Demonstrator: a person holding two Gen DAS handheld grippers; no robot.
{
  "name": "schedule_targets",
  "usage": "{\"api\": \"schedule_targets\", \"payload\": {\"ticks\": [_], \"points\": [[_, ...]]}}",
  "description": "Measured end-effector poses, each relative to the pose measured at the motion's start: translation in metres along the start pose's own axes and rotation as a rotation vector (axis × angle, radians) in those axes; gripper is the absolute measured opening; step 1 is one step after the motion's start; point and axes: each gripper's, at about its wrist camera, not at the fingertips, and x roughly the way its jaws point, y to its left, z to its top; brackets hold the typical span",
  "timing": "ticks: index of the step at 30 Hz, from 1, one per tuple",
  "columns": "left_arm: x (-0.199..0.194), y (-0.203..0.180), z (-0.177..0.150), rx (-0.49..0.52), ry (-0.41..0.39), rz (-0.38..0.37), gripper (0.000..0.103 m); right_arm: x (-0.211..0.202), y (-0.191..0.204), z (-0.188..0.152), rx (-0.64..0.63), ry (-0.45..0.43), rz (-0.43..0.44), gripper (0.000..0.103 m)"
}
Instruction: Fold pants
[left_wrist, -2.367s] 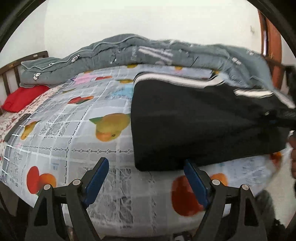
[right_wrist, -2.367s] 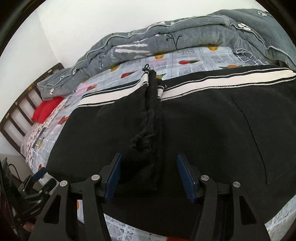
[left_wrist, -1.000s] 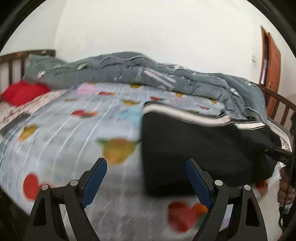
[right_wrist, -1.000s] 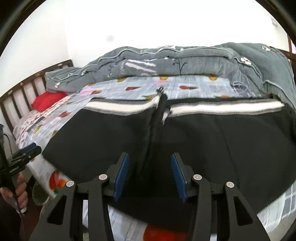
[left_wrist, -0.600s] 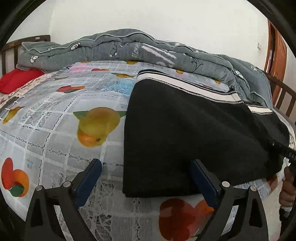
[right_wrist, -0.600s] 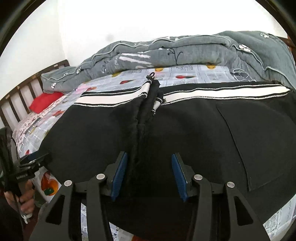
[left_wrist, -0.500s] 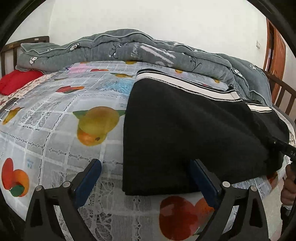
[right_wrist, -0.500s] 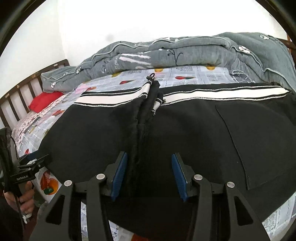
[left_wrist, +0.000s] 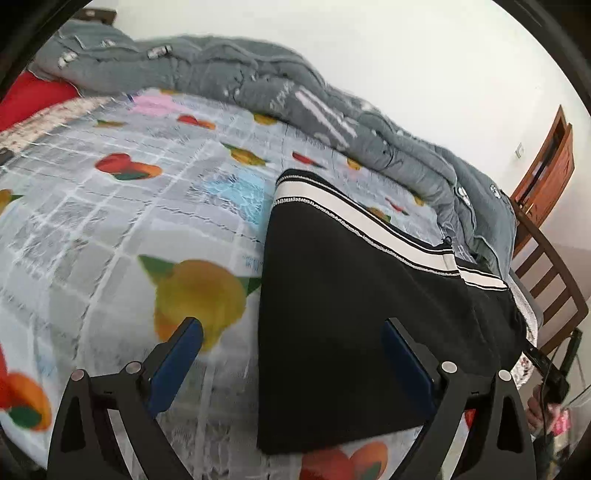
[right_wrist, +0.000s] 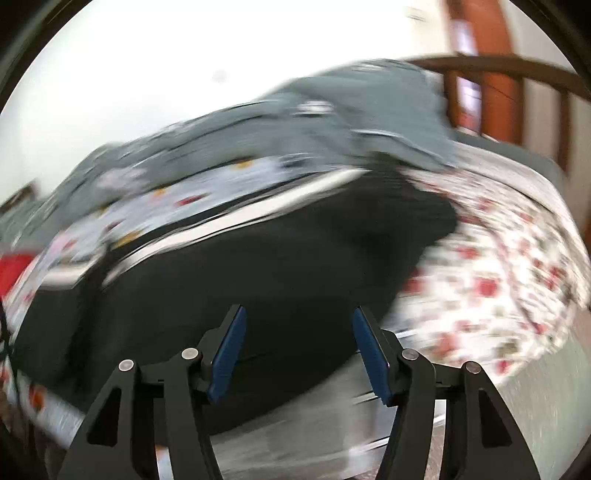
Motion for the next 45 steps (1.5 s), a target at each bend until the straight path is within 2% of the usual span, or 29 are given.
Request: {"api": "schedule_targets", "payload": {"ticks": [3, 7, 9, 12, 14, 16, 17, 18, 20, 22, 24, 26, 30, 33, 36, 40, 42, 43, 44, 45], "points": [[0.010, -0.002, 0.010, 0.015, 0.033, -0.001, 0.094, 0.013, -0.035, 0.015, 0.086, -0.013, -0.028, 0.060], [0.025, -0.005, 0.021, 0.050, 0.072, -0.011, 0.094, 0.044, -0.061, 0.029, 0.188, 0.024, 0.025, 0.060], [0.034, 0.000, 0.028, 0.010, 0.099, -0.049, 0.093, 0.068, -0.073, 0.034, 0.259, 0.060, 0.058, 0.060], [0.043, 0.009, 0.039, -0.047, 0.113, -0.093, 0.088, 0.091, -0.087, 0.043, 0.362, 0.069, 0.104, 0.061], [0.050, 0.013, 0.045, -0.069, 0.122, -0.108, 0.081, 0.098, -0.089, 0.048, 0.398, 0.057, 0.127, 0.062], [0.060, 0.014, 0.051, -0.086, 0.132, -0.128, 0.066, 0.105, -0.087, 0.054, 0.414, 0.067, 0.115, 0.062], [0.066, 0.014, 0.053, -0.096, 0.142, -0.136, 0.060, 0.104, -0.084, 0.056, 0.401, 0.063, 0.105, 0.056], [0.070, 0.014, 0.054, -0.105, 0.150, -0.140, 0.051, 0.101, -0.078, 0.060, 0.378, 0.043, 0.080, 0.044], [0.076, 0.014, 0.056, -0.118, 0.154, -0.121, 0.039, 0.092, -0.071, 0.067, 0.327, 0.016, 0.079, 0.035], [0.079, 0.012, 0.058, -0.113, 0.153, -0.084, 0.019, 0.080, -0.059, 0.077, 0.278, -0.018, 0.075, 0.029], [0.072, 0.011, 0.062, -0.105, 0.116, -0.092, 0.011, 0.066, -0.037, 0.089, 0.201, -0.056, 0.044, 0.026], [0.062, 0.005, 0.067, -0.079, 0.064, -0.092, 0.011, 0.050, -0.006, 0.103, 0.099, -0.112, 0.007, 0.025], [0.047, 0.001, 0.087, -0.029, 0.002, -0.053, 0.010, 0.024, 0.047, 0.131, -0.016, -0.203, 0.009, 0.022], [0.037, 0.023, 0.109, -0.054, -0.011, -0.029, 0.010, 0.007, 0.086, 0.147, -0.052, -0.267, 0.083, 0.021], [0.023, 0.052, 0.129, -0.030, -0.027, 0.069, 0.011, 0.004, 0.121, 0.153, -0.061, -0.304, 0.197, 0.021], [0.014, 0.088, 0.154, -0.001, -0.021, 0.214, 0.011, 0.033, 0.143, 0.137, -0.060, -0.245, 0.265, 0.021], [0.023, 0.106, 0.156, 0.007, 0.004, 0.277, 0.015, 0.065, 0.146, 0.120, -0.064, -0.166, 0.237, 0.022], [0.030, 0.112, 0.155, 0.005, 0.023, 0.300, 0.021, 0.080, 0.144, 0.113, -0.059, -0.128, 0.217, 0.022], [0.040, 0.121, 0.151, -0.001, 0.054, 0.330, 0.024, 0.101, 0.139, 0.104, -0.048, -0.075, 0.176, 0.024], [0.046, 0.124, 0.147, -0.006, 0.076, 0.347, 0.028, 0.115, 0.134, 0.095, -0.037, -0.039, 0.142, 0.029]]}}
